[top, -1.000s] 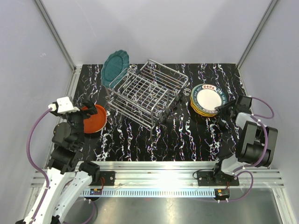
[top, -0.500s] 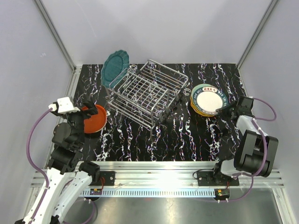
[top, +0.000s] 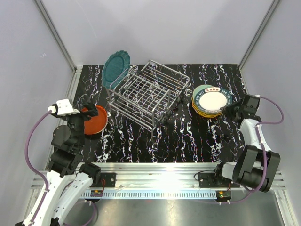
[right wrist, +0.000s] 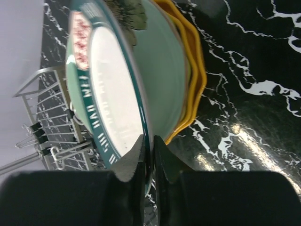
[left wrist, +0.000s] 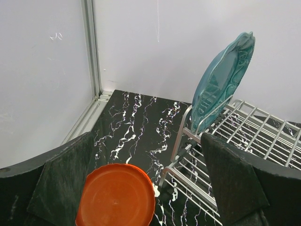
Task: Load the plates into the dish rack
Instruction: Grab a plate with the right arm
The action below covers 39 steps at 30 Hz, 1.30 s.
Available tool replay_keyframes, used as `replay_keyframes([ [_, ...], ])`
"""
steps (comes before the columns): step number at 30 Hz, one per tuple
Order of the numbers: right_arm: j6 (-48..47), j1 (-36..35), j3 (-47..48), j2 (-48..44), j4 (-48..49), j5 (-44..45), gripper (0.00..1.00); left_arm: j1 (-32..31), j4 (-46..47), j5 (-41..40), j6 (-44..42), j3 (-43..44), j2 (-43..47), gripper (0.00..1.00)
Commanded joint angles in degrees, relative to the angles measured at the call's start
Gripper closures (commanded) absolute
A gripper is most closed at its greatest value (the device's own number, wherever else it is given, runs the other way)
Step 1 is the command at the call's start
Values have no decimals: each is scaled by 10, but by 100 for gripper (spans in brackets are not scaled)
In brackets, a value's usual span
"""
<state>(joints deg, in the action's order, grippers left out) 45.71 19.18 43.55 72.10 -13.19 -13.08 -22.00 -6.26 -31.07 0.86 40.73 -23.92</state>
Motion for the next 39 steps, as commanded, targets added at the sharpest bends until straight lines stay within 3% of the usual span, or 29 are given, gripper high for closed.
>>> replay_keyframes([
  [1, 17, -4, 43, -34, -3, -11, 88, -3, 32, -11, -5, -2, 5, 1],
  [8, 40, -4, 66, -57, -12, -16, 99, -8, 30, -18, -5, -2, 6, 1],
  [19, 31, -4, 94, -117, -10, -41, 100, -22, 24, 34, 5, 5, 2, 1],
  [29, 25, -4, 163, -180, -27, -63, 100, -26, -70, 242, 118, 134, -68, 1],
  [36, 55, -12, 203, -170, 18, -187, 100, -26, -59, 379, 204, 169, -106, 1],
  [39, 48, -55, 217, -160, 26, -199, 100, -26, -50, 414, 236, 169, -132, 1],
])
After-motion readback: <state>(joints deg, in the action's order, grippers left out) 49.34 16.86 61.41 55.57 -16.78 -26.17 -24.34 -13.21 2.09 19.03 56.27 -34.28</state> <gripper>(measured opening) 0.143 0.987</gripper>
